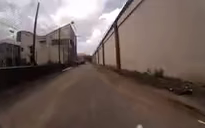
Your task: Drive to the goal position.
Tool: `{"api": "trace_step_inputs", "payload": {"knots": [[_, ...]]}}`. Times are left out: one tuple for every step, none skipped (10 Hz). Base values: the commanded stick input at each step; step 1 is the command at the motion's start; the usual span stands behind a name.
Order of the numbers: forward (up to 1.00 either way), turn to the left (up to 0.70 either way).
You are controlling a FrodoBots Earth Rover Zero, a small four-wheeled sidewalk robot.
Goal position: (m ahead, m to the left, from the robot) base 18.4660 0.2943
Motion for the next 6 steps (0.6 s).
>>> {"api": "trace_step_inputs", "payload": {"knots": [[0.5,0.02],[0.5,0.02],[0.5,0.02],[0.5,0.02],[0.5,0.02],[0.5,0.02]]}}
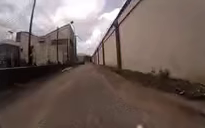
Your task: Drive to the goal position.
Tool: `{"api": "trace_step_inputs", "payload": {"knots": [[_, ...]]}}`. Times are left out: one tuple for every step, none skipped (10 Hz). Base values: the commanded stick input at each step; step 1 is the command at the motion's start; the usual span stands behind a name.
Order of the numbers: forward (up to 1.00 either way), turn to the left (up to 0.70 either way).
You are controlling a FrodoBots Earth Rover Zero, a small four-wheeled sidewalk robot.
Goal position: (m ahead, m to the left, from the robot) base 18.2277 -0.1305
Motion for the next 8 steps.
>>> {"api": "trace_step_inputs", "payload": {"knots": [[0.5,0.02],[0.5,0.02],[0.5,0.02],[0.5,0.02],[0.5,0.02],[0.5,0.02],[0.5,0.02],[0.5,0.02]]}}
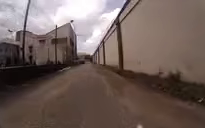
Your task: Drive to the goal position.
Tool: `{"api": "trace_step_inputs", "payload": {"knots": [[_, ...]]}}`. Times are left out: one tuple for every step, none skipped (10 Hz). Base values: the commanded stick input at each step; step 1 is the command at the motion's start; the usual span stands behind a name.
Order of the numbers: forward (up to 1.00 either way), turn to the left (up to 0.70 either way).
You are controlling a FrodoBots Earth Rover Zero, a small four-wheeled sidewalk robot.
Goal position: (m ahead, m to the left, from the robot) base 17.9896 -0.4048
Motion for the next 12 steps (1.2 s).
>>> {"api": "trace_step_inputs", "payload": {"knots": [[0.5,0.02],[0.5,0.02],[0.5,0.02],[0.5,0.02],[0.5,0.02],[0.5,0.02],[0.5,0.02],[0.5,0.02],[0.5,0.02],[0.5,0.02],[0.5,0.02],[0.5,0.02]]}}
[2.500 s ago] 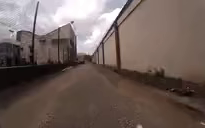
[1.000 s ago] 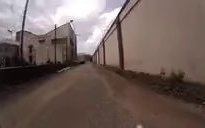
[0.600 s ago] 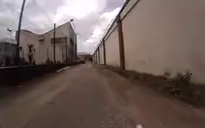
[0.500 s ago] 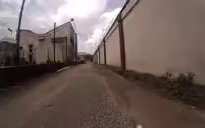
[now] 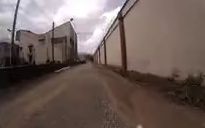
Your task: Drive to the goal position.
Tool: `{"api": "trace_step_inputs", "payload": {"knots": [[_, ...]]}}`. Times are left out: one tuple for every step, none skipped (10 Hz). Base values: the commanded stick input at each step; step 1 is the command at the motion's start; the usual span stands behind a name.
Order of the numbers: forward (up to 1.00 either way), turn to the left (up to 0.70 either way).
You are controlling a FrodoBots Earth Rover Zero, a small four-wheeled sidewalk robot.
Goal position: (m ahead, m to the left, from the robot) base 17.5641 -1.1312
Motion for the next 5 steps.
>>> {"api": "trace_step_inputs", "payload": {"knots": [[0.5,0.02],[0.5,0.02],[0.5,0.02],[0.5,0.02],[0.5,0.02]]}}
